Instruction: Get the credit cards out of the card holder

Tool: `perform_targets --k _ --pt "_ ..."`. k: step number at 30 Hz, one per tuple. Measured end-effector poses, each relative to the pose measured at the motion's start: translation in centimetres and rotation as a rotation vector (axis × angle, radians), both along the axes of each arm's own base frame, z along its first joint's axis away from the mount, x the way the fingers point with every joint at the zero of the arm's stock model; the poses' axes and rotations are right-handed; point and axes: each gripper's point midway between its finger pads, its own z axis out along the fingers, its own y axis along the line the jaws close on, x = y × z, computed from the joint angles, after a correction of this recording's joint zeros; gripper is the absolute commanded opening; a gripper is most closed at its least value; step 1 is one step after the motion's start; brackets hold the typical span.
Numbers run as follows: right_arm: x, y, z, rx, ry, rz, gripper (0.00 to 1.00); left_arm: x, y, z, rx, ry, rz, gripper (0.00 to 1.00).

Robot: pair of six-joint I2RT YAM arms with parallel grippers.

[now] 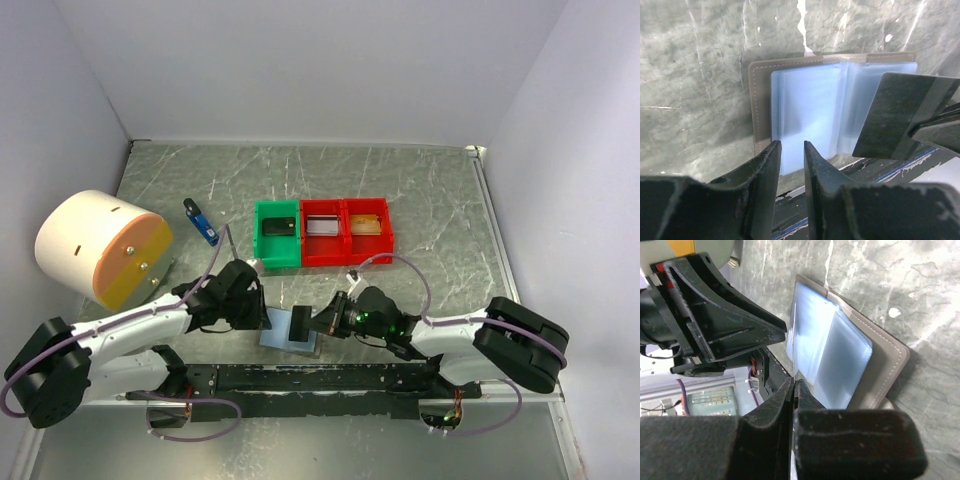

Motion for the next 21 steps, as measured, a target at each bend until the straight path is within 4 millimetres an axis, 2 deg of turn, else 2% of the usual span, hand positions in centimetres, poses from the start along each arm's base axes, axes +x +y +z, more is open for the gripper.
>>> perform_targets --k 4,9,12,16,18,21 --pt "0.0 0.4 0.5 0.002 -0.04 0.033 0.0 0.8 0.0 1.6 0.006 -0.035 0.015 0.47" --pt "-0.1 0.8 1.5 0.024 -0.09 0.066 0.0 2.2 -0.5 4.4 -0.014 -0.105 0.027 0.65" --pt "-0.3 1.2 2.3 0.038 -0.129 0.094 0.0 2.6 -0.4 5.2 -0.007 -0.128 0.03 0.75" --pt "-0.3 2.4 4.7 0.064 -0.218 0.143 0.0 3.2 0.5 6.2 0.031 -0.14 0.043 0.83" --pt "-0.3 3.0 6.1 0.071 -0.278 0.161 0.0 4.1 1.1 7.3 0.038 -0.155 0.064 0.86" --pt "-0.6 3.5 8.0 0.068 -0.376 0.181 0.0 6.6 2.7 9.7 0.035 -0.192 0.124 0.88"
